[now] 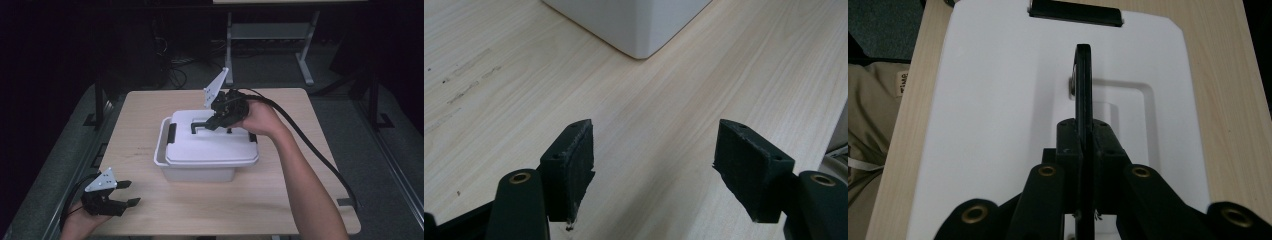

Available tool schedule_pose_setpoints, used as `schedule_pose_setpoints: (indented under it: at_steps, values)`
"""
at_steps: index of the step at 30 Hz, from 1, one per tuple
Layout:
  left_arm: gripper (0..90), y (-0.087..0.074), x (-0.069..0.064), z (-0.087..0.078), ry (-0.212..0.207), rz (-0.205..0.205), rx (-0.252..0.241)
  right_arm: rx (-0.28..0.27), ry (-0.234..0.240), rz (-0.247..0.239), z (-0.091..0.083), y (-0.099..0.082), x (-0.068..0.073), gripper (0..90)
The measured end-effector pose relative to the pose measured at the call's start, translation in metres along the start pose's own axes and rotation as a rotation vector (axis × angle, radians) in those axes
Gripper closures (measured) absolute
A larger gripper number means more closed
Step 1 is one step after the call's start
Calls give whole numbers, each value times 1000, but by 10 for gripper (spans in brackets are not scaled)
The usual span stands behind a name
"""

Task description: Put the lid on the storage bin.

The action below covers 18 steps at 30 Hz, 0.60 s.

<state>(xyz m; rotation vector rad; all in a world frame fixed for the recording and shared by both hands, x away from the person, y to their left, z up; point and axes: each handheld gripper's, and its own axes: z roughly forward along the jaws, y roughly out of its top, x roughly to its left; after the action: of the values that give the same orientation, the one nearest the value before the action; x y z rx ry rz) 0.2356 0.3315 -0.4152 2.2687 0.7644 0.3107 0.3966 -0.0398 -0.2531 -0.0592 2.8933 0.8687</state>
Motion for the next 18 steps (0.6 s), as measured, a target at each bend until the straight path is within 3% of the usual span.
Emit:
schedule_pose_setpoints:
  at_steps: [18]
  values:
    - [318,-3,2,-2,0,-11,-6,-29,6,1,25,17,-13,841]
